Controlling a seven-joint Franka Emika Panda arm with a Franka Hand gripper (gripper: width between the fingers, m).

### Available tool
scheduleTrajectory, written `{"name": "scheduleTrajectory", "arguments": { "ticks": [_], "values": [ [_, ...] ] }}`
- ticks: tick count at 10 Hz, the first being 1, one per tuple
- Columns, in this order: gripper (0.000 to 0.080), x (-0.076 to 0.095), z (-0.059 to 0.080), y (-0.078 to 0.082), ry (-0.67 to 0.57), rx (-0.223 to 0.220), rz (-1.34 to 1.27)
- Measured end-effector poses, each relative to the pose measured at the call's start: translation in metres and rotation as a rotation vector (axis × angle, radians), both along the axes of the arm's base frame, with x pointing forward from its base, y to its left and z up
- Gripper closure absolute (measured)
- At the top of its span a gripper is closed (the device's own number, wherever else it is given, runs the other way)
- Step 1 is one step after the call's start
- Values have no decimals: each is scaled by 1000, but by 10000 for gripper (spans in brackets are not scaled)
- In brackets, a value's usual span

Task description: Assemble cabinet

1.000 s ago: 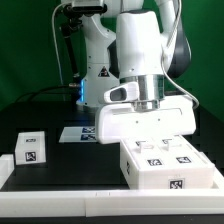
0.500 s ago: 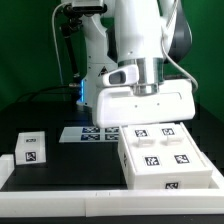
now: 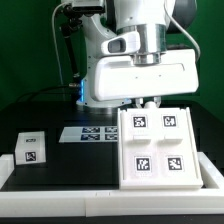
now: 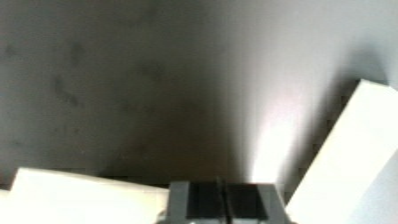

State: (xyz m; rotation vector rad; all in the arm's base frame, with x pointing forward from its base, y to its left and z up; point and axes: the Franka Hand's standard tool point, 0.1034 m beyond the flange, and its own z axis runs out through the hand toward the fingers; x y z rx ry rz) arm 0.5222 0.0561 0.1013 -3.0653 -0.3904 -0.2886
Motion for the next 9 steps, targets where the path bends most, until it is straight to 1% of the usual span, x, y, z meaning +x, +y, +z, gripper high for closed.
{"name": "scheduleTrajectory", "arguments": {
  "ticks": [1,5,6,7,9],
  "values": [
    [797,5,7,1,19,1,2],
    [797,3,5,1,24,1,3],
    [797,4,9,1,31,1,4],
    [797,6,15,2,30,1,4],
    [797,17,27,3,36,3,7]
  ]
}}
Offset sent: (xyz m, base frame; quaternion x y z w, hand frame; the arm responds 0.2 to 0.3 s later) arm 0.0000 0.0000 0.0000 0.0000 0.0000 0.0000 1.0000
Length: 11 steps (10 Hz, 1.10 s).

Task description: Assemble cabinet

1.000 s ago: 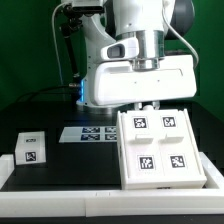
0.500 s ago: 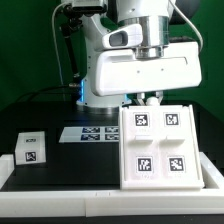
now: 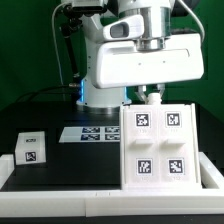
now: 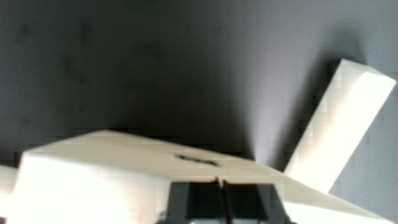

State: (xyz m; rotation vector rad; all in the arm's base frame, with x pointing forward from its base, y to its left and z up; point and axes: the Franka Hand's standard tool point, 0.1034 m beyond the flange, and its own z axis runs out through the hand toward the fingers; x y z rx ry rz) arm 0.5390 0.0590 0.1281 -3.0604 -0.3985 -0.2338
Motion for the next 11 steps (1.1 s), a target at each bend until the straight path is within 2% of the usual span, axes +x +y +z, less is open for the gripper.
{"name": "scheduleTrajectory", "arguments": {
  "ticks": [1,5,7,9,10,11],
  "values": [
    [797,4,4,1,-3,0,2],
    [797,3,2,1,-2,0,2],
    [797,15,11,3,9,4,3],
    [797,12,8,3,13,3,3],
    [673,12,8,3,13,3,3],
    [673,12,8,3,13,3,3]
  ]
}}
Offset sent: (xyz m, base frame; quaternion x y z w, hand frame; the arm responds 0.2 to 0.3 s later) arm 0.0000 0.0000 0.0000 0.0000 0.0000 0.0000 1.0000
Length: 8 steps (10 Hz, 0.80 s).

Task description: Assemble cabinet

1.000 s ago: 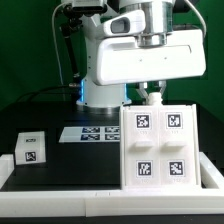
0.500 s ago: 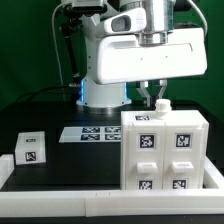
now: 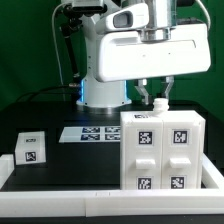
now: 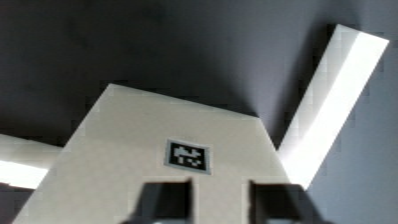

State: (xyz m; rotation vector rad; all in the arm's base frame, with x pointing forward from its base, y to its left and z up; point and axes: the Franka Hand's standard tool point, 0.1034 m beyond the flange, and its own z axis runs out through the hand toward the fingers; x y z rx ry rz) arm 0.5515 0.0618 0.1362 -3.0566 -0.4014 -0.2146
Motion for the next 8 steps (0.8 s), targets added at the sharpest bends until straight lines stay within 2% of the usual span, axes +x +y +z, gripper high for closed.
{"name": "scheduleTrajectory", "arguments": {
  "ticks": [2,3,4,5,6,8],
  "values": [
    [391,-3,-3,-3,1,-2,0],
    [208,-22,-14,-19,2,-14,0],
    [208,-46,-25,-43,24,-28,-6],
    [81,-59,-30,-67,41,-40,8],
    [16,-67,-35,-93,47,-52,18],
    [3,-75,-41,-139,55,-68,28]
  ]
}}
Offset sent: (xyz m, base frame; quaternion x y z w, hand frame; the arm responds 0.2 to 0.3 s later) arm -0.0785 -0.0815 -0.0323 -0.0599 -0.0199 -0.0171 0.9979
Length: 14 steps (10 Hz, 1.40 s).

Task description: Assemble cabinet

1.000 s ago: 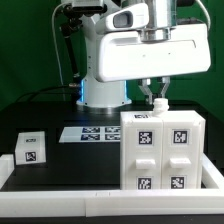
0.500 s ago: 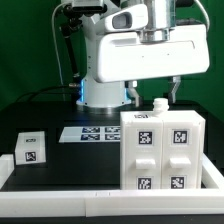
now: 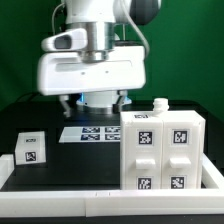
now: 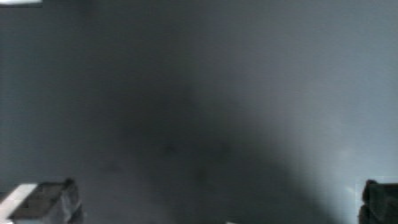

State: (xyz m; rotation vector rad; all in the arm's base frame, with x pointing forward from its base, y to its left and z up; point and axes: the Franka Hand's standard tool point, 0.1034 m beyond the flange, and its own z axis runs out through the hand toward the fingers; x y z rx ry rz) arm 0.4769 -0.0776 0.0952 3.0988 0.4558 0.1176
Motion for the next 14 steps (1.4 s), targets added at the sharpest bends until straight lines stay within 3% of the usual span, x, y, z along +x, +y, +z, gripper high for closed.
{"name": "scheduleTrajectory", "arguments": {
  "ticks": [1,6,9,11,14],
  "values": [
    [3,-2,-2,-13,3,-3,-8],
    [2,-5,-3,-12,8,-3,7],
    [2,-36,-16,-62,52,-17,6],
    [2,-49,-31,-87,84,-19,-8],
    [2,-50,-36,-89,93,-18,-7]
  ]
}}
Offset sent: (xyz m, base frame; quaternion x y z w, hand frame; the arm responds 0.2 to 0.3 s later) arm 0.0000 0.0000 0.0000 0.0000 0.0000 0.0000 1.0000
